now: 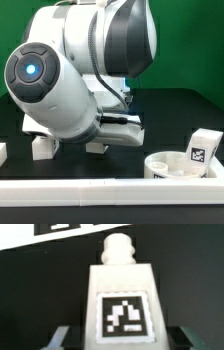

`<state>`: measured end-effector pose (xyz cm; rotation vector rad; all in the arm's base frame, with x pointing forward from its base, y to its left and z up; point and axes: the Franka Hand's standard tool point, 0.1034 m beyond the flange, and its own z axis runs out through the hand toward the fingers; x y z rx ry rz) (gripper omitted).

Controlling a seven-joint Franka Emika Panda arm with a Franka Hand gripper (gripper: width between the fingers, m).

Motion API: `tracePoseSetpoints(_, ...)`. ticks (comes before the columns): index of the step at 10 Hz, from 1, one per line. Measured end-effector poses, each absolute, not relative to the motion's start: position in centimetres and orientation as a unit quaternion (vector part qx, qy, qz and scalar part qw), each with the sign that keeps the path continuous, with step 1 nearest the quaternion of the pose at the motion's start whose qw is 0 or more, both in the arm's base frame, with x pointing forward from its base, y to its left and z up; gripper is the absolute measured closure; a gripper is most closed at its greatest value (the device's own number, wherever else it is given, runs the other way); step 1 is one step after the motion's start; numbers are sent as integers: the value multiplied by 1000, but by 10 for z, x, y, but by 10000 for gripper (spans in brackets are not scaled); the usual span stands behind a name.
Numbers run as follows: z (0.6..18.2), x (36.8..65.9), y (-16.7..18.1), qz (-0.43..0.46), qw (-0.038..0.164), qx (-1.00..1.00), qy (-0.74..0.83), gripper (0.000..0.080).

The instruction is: Assemble stool

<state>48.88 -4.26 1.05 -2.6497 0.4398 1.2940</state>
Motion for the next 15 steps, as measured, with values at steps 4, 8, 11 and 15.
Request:
tracePoseSetpoints(4,62,516,-12,419,64,-892,160,462)
tracePoseSetpoints(8,80,526,-4,402,57,-897,173,461)
tracePoseSetpoints(11,77,541,-5,364,56,-913,175,461)
tracePoseSetpoints(15,107,585,-4,235,57,-956,168,461)
